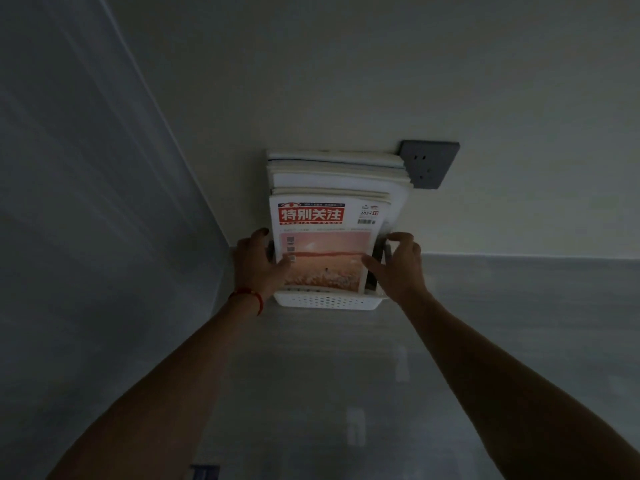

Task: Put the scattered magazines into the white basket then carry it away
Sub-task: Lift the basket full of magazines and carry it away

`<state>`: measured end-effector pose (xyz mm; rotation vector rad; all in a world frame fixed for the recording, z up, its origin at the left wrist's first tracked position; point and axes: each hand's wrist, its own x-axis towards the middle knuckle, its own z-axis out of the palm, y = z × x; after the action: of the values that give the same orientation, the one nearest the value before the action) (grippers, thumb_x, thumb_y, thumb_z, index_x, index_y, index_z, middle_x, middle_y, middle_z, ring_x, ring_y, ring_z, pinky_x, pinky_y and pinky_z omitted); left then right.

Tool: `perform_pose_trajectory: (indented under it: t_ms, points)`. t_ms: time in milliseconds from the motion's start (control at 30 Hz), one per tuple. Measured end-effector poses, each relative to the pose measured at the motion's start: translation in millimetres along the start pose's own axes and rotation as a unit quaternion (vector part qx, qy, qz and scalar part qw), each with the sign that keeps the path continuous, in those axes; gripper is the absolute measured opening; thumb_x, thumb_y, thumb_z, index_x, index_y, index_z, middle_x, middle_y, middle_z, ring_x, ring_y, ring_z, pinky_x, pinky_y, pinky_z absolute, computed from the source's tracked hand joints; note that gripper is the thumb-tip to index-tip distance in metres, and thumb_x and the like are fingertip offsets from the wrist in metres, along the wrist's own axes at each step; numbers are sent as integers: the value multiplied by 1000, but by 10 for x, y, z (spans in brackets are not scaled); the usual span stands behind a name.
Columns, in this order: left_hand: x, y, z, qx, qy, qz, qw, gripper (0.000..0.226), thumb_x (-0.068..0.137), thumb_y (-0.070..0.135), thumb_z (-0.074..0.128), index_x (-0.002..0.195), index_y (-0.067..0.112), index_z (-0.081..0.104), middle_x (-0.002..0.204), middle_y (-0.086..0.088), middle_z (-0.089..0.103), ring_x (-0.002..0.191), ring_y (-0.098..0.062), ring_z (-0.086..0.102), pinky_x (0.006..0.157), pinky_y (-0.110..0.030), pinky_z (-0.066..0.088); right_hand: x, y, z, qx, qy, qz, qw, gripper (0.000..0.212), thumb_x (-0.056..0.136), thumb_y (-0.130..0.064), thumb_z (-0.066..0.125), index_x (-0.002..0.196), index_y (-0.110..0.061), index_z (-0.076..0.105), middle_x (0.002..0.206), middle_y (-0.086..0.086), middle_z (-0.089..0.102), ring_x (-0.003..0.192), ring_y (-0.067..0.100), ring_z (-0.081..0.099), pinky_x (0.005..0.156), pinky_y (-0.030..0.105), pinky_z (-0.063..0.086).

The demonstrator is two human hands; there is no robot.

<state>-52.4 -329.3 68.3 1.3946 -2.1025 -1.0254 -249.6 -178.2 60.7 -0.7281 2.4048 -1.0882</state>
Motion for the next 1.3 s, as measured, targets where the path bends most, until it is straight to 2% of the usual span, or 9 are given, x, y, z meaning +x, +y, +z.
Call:
perform_pose_trajectory:
  t_ms: [100, 200, 267, 333, 500, 567, 700, 867, 1300]
  points:
    - [157, -66, -7, -120, -101, -58, 986, 80, 78, 10, 79, 145, 27, 40, 117, 17, 53, 112, -8, 52, 91, -26, 47, 126, -14, -22, 58, -56, 62, 995, 96, 76, -28, 85, 147, -9, 24, 150, 17, 38, 137, 35, 42, 111, 52, 42]
    - [280, -158, 68, -183, -160, -74, 967, 74, 77, 2, 77, 139, 29, 46, 105, 22, 63, 111, -12, 62, 68, -14, 53, 233, -61, -13, 122, -131, 67, 982, 93, 78, -19, 84, 146, -8, 23, 144, 15, 50, 132, 35, 51, 107, 54, 46]
    - [331, -191, 108, -204, -169, -54, 963, 76, 77, 0, 77, 139, 30, 45, 107, 22, 64, 105, 1, 62, 63, -7, 53, 285, -88, 5, 144, -143, 68, 977, 84, 77, -16, 84, 142, -10, 30, 137, 11, 55, 131, 35, 53, 104, 51, 48]
    - [377, -200, 122, -223, -186, -48, 956, 80, 75, 1, 79, 138, 34, 44, 112, 21, 66, 98, 8, 63, 69, -9, 54, 312, -117, 14, 164, -152, 56, 973, 63, 77, -11, 83, 124, -19, 42, 126, 5, 62, 127, 33, 56, 95, 43, 51]
    - [364, -196, 133, -249, -177, -49, 951, 70, 74, 8, 83, 131, 36, 54, 116, 16, 69, 108, -4, 63, 84, -23, 55, 280, -100, 28, 215, -137, 48, 966, 49, 76, -4, 81, 102, -32, 51, 100, -12, 63, 115, 26, 60, 83, 37, 56]
    - [285, -201, 153, -253, -160, -49, 953, 64, 75, 9, 83, 125, 38, 56, 113, 16, 70, 107, -5, 64, 88, -29, 56, 225, -66, 23, 226, -134, 42, 964, 48, 77, -4, 80, 107, -30, 54, 100, -11, 63, 114, 26, 62, 79, 38, 59]
    - [66, -203, 216, -272, -128, -44, 953, 64, 76, 9, 82, 129, 35, 57, 115, 12, 71, 106, -6, 66, 86, -28, 57, 51, -2, -57, 216, -121, 75, 966, 69, 77, -13, 83, 134, -19, 45, 123, 4, 64, 117, 31, 62, 97, 57, 53]
    - [-324, -200, 321, -283, -106, -32, 953, 66, 73, 4, 84, 127, 32, 60, 115, 9, 73, 103, -4, 69, 74, -17, 58, -335, 216, -230, 217, -97, 74, 968, 69, 73, -13, 84, 131, -22, 48, 123, 2, 66, 116, 29, 63, 95, 57, 54]
    - [-884, -17, 521, -293, -158, -47, 942, 81, 65, 6, 90, 131, 34, 53, 120, 3, 71, 112, -13, 66, 78, -24, 60, -783, 610, -748, 193, -92, 70, 974, 68, 75, -16, 83, 134, -21, 48, 125, 3, 66, 119, 30, 62, 98, 59, 51]
